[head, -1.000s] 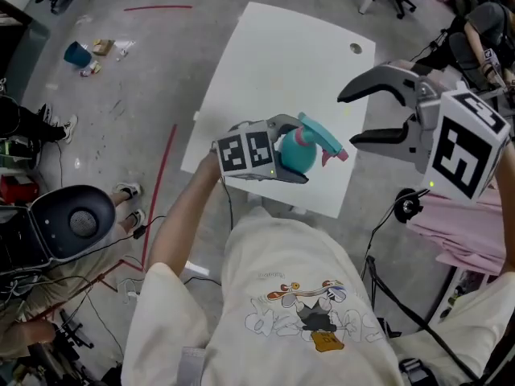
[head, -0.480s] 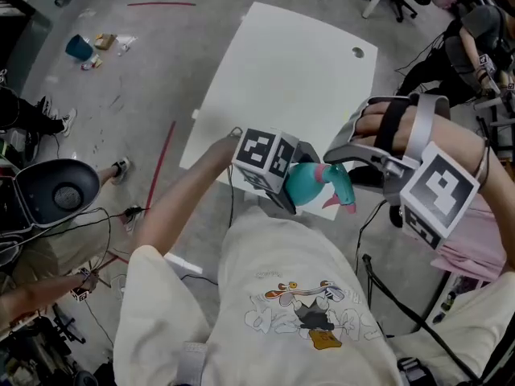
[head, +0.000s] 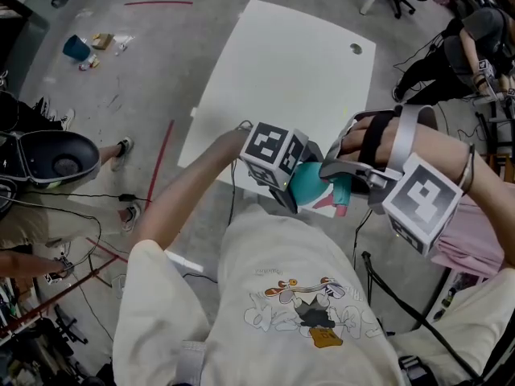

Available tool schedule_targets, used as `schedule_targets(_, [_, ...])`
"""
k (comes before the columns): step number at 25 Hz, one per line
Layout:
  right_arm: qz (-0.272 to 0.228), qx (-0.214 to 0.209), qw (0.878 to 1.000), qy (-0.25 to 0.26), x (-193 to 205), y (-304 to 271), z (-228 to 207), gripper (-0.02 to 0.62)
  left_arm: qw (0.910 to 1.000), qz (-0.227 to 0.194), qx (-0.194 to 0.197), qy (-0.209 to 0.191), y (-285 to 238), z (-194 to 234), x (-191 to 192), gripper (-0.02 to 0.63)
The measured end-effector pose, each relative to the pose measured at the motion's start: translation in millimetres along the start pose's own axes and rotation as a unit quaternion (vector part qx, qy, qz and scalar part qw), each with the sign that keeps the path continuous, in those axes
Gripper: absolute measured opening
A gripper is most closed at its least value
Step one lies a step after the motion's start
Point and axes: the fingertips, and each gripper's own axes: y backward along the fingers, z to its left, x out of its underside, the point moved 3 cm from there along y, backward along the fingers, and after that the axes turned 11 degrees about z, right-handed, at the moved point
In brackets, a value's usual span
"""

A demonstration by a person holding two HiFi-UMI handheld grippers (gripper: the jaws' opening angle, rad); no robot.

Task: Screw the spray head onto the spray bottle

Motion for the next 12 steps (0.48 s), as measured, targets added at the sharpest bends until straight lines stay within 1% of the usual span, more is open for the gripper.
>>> schedule_targets(3, [-0.004, -0.002, 1.0, -0.007, 4, 2, 0, 0.132, 1.0, 0.003, -0.007, -0.002, 0, 4, -3, 0.423])
schedule_targets(6, [-0.015, -0.004, 1.0, -0.015, 7, 7, 0, 0.132, 0.9987, 0.018, -0.046, -0.011, 4, 12, -4, 0.423])
schedule_targets(9, [-0.035, -0.008, 0.999, -0.034, 4, 8, -2, 0.129, 0.9953, 0.037, -0.087, -0.022, 4, 16, -1, 0.423])
schedule_targets(12, [-0.04, -0.015, 0.998, -0.049, 1, 4, -1, 0.129, 0.9937, 0.055, -0.097, -0.015, 2, 14, 5, 0.423])
